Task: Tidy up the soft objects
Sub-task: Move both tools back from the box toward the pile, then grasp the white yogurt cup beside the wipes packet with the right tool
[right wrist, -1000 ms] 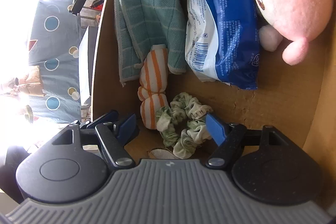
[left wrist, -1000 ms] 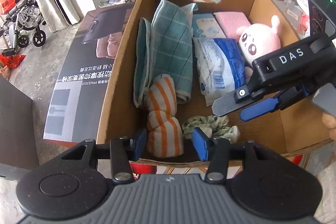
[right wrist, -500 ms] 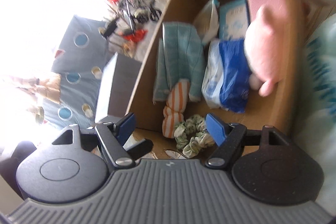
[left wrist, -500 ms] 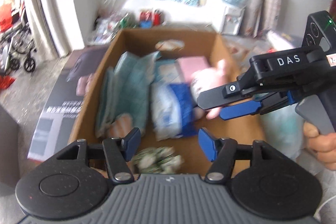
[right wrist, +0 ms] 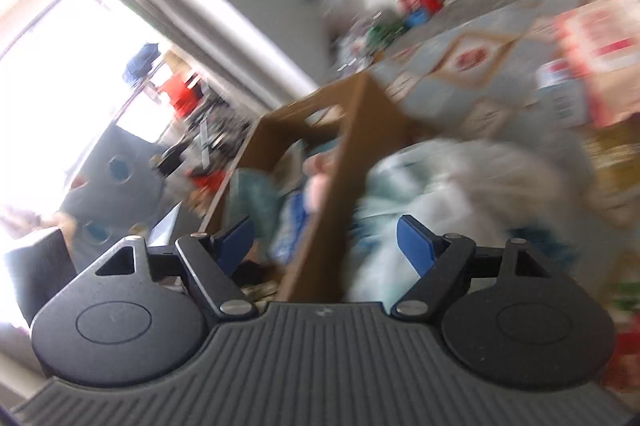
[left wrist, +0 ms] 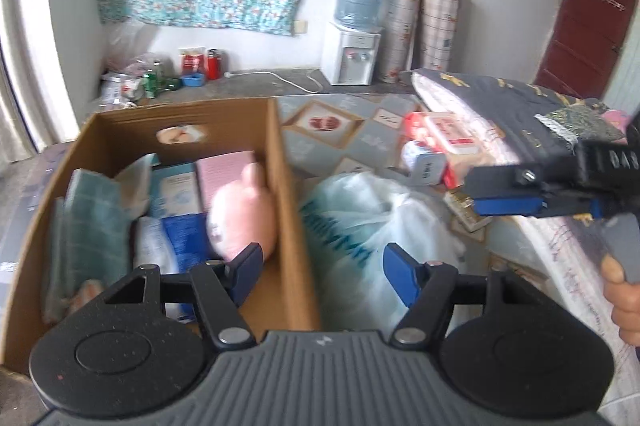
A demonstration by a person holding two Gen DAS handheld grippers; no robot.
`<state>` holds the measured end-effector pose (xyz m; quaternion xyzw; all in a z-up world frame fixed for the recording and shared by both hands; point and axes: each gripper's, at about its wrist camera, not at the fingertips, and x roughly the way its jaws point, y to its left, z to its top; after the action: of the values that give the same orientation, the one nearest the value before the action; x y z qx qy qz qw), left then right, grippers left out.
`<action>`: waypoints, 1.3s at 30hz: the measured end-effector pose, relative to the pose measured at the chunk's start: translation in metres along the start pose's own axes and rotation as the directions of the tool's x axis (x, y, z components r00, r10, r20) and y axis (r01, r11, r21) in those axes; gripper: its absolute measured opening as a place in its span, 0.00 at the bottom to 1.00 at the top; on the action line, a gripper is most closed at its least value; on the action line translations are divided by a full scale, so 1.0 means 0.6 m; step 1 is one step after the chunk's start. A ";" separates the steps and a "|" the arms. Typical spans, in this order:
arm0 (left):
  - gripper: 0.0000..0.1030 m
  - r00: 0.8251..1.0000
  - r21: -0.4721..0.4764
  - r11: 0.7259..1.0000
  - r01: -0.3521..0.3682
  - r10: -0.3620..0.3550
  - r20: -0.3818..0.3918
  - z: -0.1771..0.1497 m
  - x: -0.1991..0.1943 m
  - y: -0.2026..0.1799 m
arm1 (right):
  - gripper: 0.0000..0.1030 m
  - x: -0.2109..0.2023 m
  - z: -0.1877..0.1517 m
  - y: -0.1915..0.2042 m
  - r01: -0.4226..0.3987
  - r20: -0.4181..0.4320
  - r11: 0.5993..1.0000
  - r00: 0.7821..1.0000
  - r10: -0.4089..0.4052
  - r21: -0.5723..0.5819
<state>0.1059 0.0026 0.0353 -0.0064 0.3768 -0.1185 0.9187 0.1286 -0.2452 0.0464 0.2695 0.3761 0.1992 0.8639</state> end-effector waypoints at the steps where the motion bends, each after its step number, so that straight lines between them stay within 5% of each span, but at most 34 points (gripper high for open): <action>1: 0.66 1.000 0.001 1.000 0.010 -0.010 0.001 0.003 0.005 -0.007 | 0.77 -0.011 0.000 -0.017 0.024 0.012 1.000 1.000 -0.025 0.004; 10: 0.66 0.998 0.007 0.998 0.060 -0.060 -0.012 0.039 0.068 -0.077 | 0.77 -0.041 -0.016 -0.126 0.134 0.038 0.988 0.990 -0.137 0.078; 21: 0.65 1.000 0.164 0.986 0.019 -0.019 0.004 0.095 0.137 -0.139 | 0.77 -0.021 0.056 -0.183 0.227 0.061 0.973 0.973 -0.225 -0.040; 30: 0.65 0.998 0.374 0.927 0.026 -0.006 -0.055 0.153 0.261 -0.169 | 0.75 0.069 0.109 -0.239 0.308 0.014 0.923 0.949 -0.314 -0.229; 39: 0.50 0.982 0.489 0.861 0.142 -0.062 -0.176 0.176 0.405 -0.195 | 0.48 0.151 0.150 -0.270 0.298 -0.002 0.880 0.947 -0.321 -0.369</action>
<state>0.3214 -0.1735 -0.0453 0.2207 0.4022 -0.2604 0.8495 0.2778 -0.3495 -0.0509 0.0350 0.3978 0.1330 0.9071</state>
